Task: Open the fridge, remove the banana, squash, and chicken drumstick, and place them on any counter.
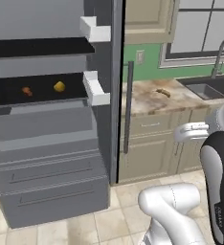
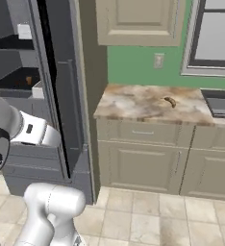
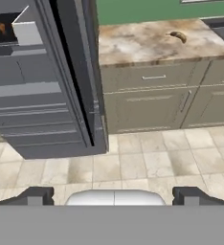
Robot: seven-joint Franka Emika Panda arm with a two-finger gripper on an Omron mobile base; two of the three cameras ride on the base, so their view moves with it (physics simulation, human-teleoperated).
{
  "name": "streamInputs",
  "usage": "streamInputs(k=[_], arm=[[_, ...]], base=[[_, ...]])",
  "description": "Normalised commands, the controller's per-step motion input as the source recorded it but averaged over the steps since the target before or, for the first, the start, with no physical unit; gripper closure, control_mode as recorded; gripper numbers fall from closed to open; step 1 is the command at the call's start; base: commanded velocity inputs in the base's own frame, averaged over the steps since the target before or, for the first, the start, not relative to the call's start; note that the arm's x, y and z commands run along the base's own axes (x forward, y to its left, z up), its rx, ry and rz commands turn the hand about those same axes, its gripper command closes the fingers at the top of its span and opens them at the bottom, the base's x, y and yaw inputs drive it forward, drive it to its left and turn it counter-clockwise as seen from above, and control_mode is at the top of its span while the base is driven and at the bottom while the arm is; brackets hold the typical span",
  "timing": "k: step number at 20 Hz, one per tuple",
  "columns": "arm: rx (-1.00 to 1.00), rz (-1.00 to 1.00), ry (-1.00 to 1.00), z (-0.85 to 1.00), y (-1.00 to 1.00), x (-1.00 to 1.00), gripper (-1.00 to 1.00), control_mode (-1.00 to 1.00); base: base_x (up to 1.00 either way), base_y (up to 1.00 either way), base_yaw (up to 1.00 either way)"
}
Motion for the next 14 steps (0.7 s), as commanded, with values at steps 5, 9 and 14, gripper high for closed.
streamInputs(k=[5, 9, 14], arm=[[0.00, 0.00, 0.00, 0.00, 0.00, 0.00, -1.00, 1.00], [0.00, 0.00, 0.00, 0.00, 0.00, 0.00, -1.00, 1.00], [0.00, 0.00, 0.00, 0.00, 0.00, 0.00, -1.00, 1.00]], base=[[0.00, 1.00, 0.04], [0.00, 1.00, 0.04], [0.06, 1.00, 0.01]])
